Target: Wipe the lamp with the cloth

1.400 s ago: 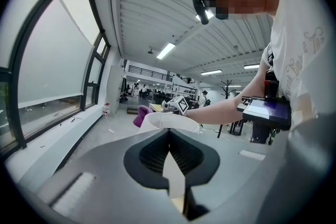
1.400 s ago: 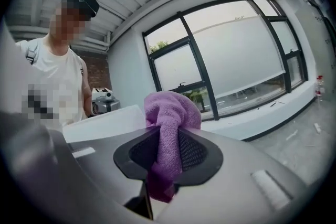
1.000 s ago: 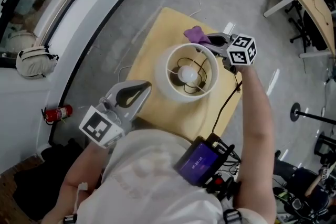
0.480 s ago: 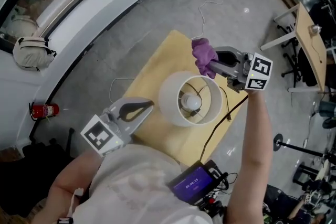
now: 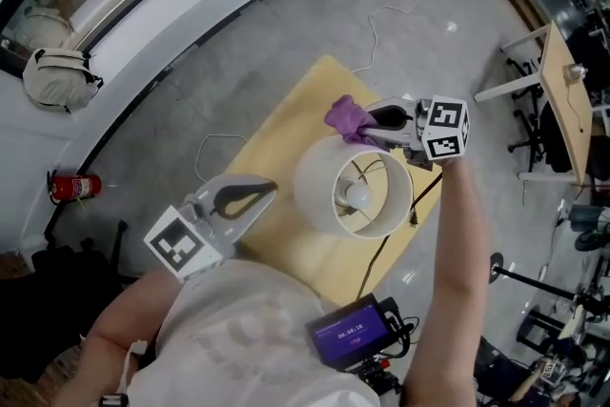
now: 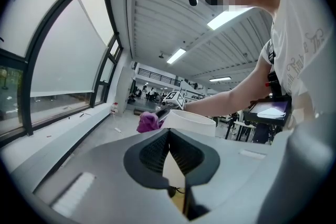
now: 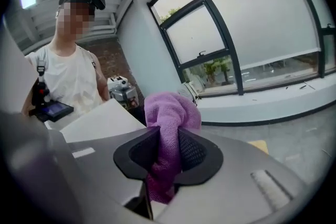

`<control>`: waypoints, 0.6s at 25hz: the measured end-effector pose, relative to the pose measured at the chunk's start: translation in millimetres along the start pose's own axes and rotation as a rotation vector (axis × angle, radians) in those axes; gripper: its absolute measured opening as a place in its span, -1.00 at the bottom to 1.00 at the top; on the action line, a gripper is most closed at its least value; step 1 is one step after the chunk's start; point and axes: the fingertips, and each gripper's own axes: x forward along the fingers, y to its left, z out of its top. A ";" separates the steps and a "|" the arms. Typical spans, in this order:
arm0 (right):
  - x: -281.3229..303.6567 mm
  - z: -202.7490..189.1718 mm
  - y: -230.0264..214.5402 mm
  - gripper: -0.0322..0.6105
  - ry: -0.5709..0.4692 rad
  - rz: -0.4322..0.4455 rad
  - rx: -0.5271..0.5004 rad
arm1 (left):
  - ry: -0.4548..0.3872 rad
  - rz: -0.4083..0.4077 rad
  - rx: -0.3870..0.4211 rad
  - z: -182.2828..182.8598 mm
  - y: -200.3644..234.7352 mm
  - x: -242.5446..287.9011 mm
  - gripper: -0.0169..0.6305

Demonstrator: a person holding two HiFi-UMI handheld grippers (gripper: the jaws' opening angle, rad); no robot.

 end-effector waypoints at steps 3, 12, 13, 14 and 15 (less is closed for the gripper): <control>14.7 -27.0 -20.3 -0.59 0.078 -0.043 0.043 | 0.003 -0.003 0.001 -1.8 0.7 0.6 -0.94; 30.1 -89.3 -78.1 -0.59 0.263 -0.256 0.105 | -0.009 0.010 -0.011 -4.6 4.9 -2.2 -0.94; 29.0 -90.2 -80.8 -0.59 0.284 -0.277 0.086 | -0.012 0.012 -0.012 -4.7 6.0 -3.5 -0.94; 26.9 -87.9 -82.6 -0.58 0.296 -0.298 0.061 | -0.014 0.014 -0.013 -4.7 7.1 -4.7 -0.94; 24.0 -79.6 -81.5 -0.58 0.281 -0.306 0.038 | -0.016 0.014 -0.015 -4.6 8.1 -5.6 -0.94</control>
